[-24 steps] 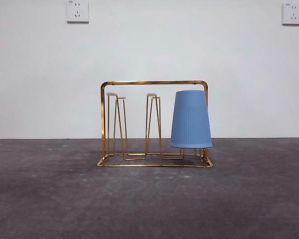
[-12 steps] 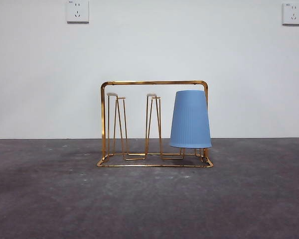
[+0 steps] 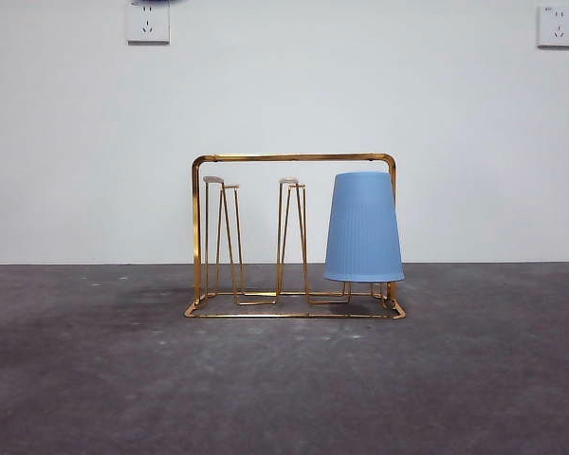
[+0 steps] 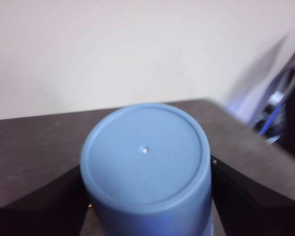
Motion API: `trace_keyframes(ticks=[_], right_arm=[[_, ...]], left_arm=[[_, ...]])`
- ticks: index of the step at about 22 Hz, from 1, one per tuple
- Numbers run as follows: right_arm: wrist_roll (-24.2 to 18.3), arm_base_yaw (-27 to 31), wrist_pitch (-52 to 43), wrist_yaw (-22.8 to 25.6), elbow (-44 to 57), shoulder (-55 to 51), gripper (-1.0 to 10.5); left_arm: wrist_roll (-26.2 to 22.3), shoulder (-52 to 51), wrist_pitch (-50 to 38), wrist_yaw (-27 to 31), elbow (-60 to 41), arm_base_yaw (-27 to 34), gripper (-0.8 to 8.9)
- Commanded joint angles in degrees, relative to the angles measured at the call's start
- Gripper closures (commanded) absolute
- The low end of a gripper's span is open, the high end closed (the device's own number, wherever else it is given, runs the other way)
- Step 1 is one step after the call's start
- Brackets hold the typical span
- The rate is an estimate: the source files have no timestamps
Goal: Pick up cup 1,put cup 1 in the cup rack,pick up cup 2,put cup 2 in the cup rack
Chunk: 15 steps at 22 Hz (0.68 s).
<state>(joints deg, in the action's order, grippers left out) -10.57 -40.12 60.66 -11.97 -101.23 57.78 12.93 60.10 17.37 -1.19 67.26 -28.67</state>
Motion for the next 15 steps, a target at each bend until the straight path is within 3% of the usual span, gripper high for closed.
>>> trace_keyframes(ticks=[1,15], right_arm=[[-0.59,0.0,0.66,0.04,0.22,-0.04,7.6],[-0.59,0.0,2.16,0.07,0.22,-0.04,7.6]], left_arm=[[-4.9,2.23,-0.72,1.57,-0.22,-0.26,8.21],[-6.58,17.18,-8.07,4.0,-0.22,-0.26,8.21]])
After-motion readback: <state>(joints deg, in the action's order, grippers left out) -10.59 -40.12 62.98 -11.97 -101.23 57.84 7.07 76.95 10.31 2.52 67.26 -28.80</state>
